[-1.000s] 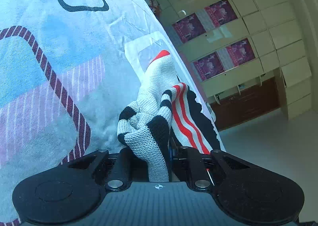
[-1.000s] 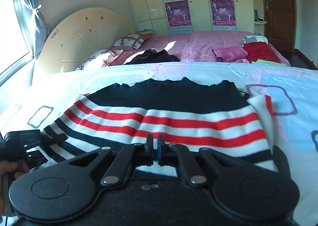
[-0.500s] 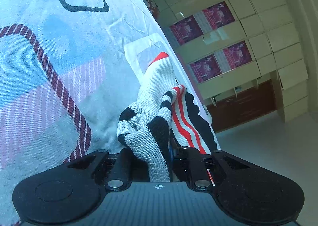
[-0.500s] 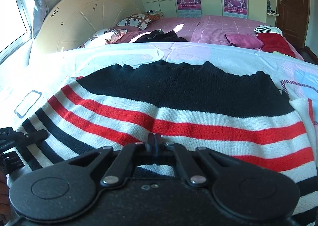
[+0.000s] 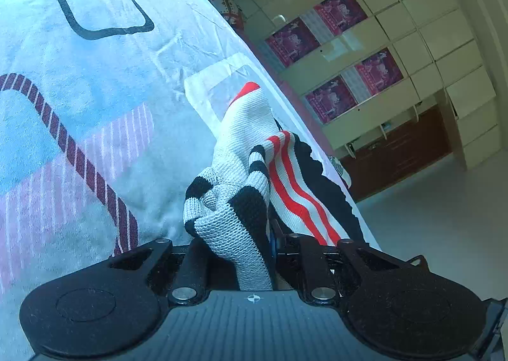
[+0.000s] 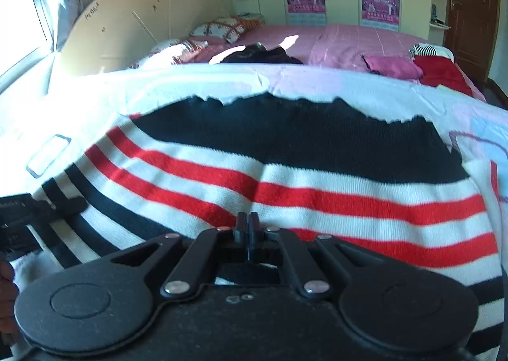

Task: Fold small clothes
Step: 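Grasp the sweater side edge with the left gripper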

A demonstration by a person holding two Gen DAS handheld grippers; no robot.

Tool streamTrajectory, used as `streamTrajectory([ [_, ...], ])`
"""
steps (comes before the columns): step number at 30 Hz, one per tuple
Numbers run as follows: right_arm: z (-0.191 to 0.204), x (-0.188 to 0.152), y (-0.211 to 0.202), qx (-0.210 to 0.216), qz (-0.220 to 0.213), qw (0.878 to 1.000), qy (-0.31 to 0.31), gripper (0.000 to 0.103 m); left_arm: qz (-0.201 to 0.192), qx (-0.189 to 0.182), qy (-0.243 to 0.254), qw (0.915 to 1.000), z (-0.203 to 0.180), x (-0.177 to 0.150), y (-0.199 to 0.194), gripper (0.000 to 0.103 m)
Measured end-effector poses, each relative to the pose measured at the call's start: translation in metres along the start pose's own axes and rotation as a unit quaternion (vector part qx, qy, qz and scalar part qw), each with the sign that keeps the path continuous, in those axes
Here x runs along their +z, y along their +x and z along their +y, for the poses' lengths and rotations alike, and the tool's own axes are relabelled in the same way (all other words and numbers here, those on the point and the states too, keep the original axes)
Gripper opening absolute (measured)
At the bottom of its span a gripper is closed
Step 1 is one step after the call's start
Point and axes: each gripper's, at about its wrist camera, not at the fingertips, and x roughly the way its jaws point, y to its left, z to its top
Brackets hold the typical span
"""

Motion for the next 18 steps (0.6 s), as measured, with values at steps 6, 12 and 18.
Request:
streamTrajectory([
  [6, 0.0, 0.003, -0.017, 0.005, -0.02, 1.0, 0.017, 0.003, 0.0, 0.001, -0.001, 1.0, -0.001, -0.004, -0.003, 0.017],
  [12, 0.0, -0.006, -0.007, -0.002, -0.007, 1.0, 0.022, 0.002, -0.004, -0.001, 0.002, 1.0, 0.0, -0.007, -0.003, 0.017],
  [18, -0.004, -0.012, -0.005, 0.002, -0.02, 0.999, 0.026, 0.002, -0.014, -0.005, 0.012, 0.9998, -0.003, -0.007, -0.009, 0.015],
])
